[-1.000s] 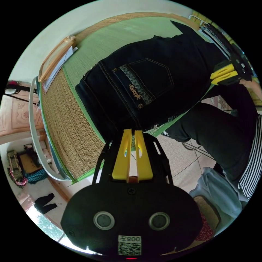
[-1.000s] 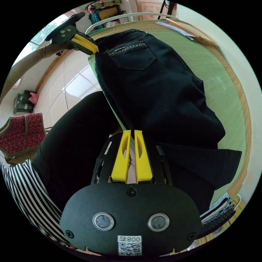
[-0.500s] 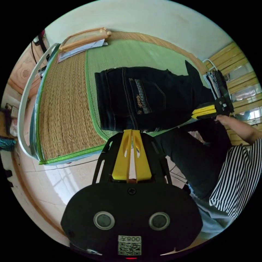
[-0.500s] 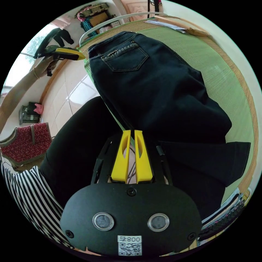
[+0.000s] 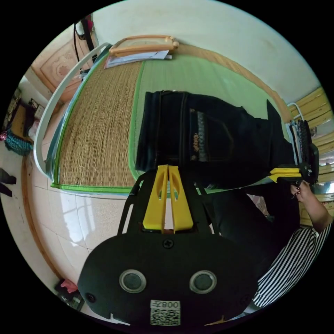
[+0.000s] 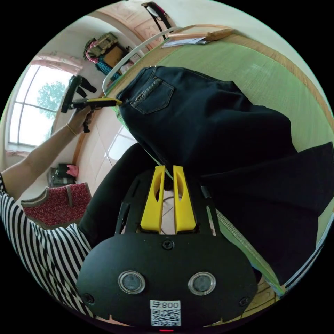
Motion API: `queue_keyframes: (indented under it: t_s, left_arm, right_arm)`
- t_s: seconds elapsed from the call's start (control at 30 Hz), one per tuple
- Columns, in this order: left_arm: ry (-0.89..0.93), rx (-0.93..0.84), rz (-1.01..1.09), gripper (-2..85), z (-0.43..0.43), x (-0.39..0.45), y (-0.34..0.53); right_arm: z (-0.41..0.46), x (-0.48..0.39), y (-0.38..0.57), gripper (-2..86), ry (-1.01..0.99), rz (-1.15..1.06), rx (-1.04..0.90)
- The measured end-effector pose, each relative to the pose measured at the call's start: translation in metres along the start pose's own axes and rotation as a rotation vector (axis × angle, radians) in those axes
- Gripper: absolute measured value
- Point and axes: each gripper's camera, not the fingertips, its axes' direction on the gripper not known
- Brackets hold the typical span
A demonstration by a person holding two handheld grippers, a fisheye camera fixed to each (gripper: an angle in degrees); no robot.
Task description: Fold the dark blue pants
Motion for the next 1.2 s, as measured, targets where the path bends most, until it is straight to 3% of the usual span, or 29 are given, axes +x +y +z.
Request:
queue_keyframes:
  t_s: [0.17,0.37,0.5,0.77,0.93,1.2]
  left_arm:
    - [0.181,0.049,0.156,0.0,0.021,0.072,0.004]
    - [0.116,-0.109,0.306,0.1,0.088,0.136,-0.001]
    - [0.121,-0.108,0.281,0.2,0.101,0.150,-0.008]
    - [0.330,-0.049,0.457,2.4,0.132,0.250,-0.050]
    - [0.423,-0.093,0.522,6.6,0.181,0.321,-0.097]
    - [0.370,-0.212,0.527,7.6,0.267,0.395,-0.153]
  right_arm:
    - [-0.032,0.021,0.005,0.6,-0.176,0.050,0.039]
    - [-0.062,0.040,0.001,0.2,-0.024,0.134,0.092]
    - [-0.056,0.059,-0.016,0.1,0.080,0.198,0.033]
    - [-0.067,0.072,-0.030,0.5,0.016,0.216,0.024]
    - [-0.144,0.118,-0.028,2.9,0.046,0.313,0.158]
    - [-0.250,0.221,-0.106,7.3,0.202,0.484,0.226]
